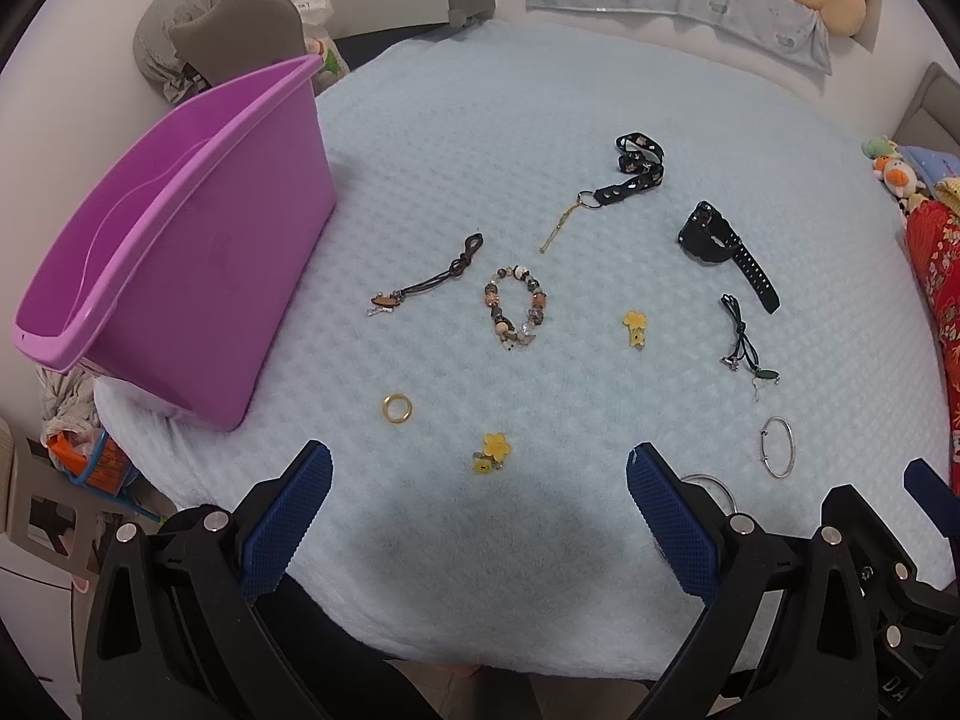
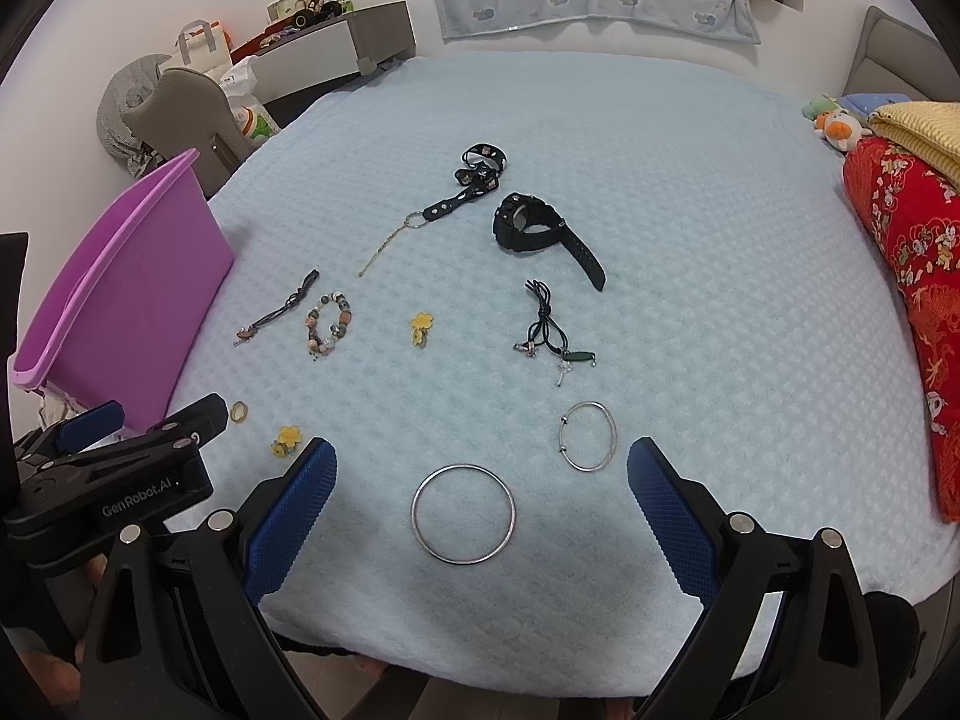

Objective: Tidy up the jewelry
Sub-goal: 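Grasp the yellow flower charm with the left tool while the right tool grasps the thin silver bangle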

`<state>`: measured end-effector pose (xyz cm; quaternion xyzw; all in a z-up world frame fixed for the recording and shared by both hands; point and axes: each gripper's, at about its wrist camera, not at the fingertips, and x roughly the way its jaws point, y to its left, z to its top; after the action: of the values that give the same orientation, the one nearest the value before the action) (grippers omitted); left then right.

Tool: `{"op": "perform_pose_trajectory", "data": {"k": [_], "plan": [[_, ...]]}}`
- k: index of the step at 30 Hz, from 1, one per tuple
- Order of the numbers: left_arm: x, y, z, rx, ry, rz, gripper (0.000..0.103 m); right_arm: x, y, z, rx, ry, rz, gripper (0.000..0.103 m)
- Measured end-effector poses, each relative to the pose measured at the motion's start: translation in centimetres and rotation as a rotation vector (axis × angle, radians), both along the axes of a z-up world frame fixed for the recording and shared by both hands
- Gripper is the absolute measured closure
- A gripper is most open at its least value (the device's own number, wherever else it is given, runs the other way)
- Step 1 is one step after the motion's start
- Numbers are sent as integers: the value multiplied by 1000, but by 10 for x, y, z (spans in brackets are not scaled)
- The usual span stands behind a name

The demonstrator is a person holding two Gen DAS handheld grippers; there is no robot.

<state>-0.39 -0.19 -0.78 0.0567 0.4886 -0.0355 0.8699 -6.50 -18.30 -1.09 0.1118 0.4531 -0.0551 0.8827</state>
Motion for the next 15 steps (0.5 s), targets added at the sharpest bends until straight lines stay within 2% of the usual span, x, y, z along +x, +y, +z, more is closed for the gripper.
{"op": "perform_pose_trajectory", "data": {"k": [8, 15], "plan": [[2, 8, -27, -13, 21, 16, 6, -10, -10, -25, 7, 21, 20, 10], [-3, 17, -54, -7, 61, 28, 6, -15, -35, -46, 27, 36, -8, 10]]}}
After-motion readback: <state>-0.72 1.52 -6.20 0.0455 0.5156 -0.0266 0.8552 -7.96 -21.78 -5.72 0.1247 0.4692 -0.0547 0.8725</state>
